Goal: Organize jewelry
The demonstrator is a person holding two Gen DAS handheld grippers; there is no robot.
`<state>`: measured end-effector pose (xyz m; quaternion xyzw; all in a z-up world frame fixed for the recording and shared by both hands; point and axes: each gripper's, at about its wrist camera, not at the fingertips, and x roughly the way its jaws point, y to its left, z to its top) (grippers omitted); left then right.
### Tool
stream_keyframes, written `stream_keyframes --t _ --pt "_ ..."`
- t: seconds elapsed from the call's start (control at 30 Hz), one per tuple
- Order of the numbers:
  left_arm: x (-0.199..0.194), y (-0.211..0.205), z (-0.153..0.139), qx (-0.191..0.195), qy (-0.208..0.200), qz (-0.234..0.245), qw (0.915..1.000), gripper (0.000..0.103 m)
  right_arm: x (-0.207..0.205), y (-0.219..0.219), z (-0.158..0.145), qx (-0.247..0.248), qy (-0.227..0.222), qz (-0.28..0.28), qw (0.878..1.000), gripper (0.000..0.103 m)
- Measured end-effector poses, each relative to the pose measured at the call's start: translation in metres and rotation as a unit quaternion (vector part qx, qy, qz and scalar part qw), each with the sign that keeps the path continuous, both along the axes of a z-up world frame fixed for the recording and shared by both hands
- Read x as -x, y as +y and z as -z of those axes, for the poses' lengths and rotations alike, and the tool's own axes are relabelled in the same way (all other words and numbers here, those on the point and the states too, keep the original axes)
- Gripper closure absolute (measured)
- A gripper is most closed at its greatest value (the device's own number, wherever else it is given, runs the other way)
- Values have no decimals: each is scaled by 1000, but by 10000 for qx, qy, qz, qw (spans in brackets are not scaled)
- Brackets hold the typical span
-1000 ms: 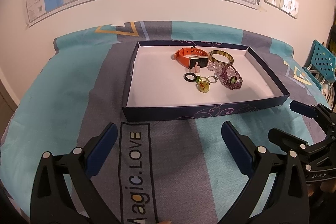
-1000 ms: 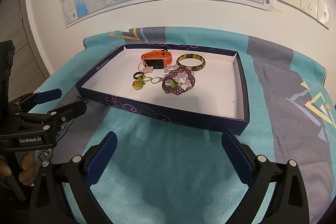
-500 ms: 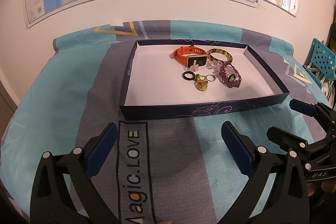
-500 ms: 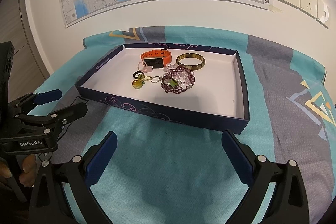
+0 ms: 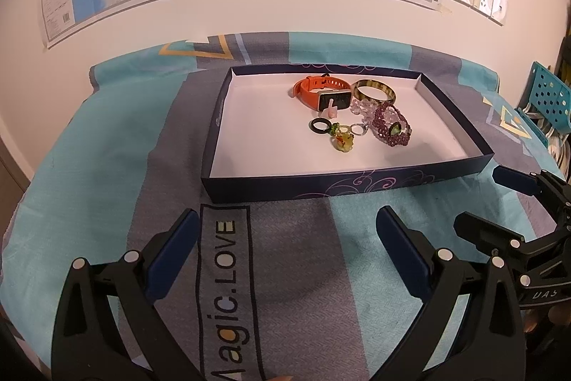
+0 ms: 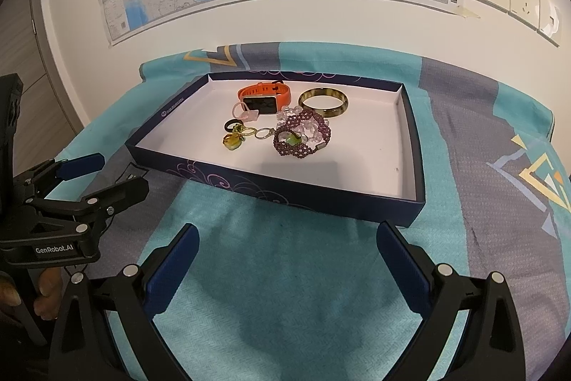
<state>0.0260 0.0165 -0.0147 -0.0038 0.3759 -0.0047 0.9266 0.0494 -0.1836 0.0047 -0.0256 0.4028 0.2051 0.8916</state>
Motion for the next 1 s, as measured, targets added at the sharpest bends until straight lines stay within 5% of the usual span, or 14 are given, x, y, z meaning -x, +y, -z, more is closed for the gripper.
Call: stream_keyframes --t 1.0 --pt "0 -3 6 3 56 24 10000 6 -1 -1 1 -17 33 15 10000 7"
